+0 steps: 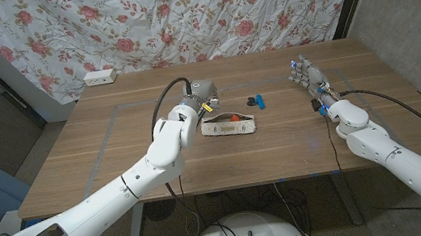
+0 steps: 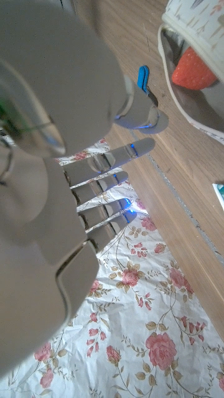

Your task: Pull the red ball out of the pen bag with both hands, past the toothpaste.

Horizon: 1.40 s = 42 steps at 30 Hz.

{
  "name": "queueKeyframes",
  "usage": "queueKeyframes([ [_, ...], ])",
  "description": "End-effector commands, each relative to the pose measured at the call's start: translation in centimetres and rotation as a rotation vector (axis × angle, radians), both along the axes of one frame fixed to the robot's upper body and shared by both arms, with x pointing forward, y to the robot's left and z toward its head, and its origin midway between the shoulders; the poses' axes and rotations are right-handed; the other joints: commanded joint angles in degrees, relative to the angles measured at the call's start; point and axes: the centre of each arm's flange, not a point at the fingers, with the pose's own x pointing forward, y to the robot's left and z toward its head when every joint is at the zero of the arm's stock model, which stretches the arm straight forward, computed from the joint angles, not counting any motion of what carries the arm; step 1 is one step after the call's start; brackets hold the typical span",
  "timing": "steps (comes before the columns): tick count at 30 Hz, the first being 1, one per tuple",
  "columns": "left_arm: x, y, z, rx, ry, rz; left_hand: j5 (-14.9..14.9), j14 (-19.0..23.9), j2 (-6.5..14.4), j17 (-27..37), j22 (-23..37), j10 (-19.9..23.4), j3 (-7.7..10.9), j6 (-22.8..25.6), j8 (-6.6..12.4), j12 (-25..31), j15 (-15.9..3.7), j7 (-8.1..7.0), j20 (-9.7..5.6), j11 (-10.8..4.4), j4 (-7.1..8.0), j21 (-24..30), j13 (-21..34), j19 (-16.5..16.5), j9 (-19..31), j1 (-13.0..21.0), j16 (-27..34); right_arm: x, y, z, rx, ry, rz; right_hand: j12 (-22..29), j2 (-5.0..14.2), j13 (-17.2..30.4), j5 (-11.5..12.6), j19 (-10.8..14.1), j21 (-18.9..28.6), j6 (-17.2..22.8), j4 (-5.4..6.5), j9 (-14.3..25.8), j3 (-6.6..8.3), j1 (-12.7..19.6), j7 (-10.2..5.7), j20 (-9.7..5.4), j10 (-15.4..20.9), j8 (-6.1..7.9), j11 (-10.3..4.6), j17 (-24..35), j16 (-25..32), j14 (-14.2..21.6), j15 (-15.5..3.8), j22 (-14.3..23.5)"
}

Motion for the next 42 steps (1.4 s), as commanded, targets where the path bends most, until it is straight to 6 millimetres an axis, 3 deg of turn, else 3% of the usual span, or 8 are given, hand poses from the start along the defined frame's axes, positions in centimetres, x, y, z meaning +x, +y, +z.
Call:
queueKeyframes([
  [1,0.6,-1.0,-1.9,-0.014,-0.023,0.030,0.1,1.0,0.1,0.1,0.2,0.6,-0.38,1.0,-0.12,0.1,-6.37,0.02,-0.13,-0.09,0.08,-0.2,0.2,0.3,0.2,1.1,0.3,0.2,-0.2,0.1,0.003,0.007,0.002,0.6,0.67,0.0,0.2,0.2,0.1,0.4,-0.28,0.1,0.17,-0.1,-0.18,-0.06,0.3,0.07,-0.19,0.0,0.3,0.2,-0.13,0.1],
  [42,2.2,-0.9,-4.8,-0.005,-0.014,0.043,0.1,2.3,0.9,0.1,0.3,2.1,-2.11,2.8,-0.73,-0.1,-6.66,0.01,-0.20,-0.15,0.65,-0.2,0.2,0.6,0.4,2.8,0.1,0.4,-0.2,-0.1,0.011,0.009,-0.006,0.7,0.62,-0.2,0.2,0.1,0.1,1.0,-0.72,0.1,0.55,-0.5,-0.18,0.07,0.5,0.13,-0.15,-0.8,0.5,0.2,0.08,0.1],
])
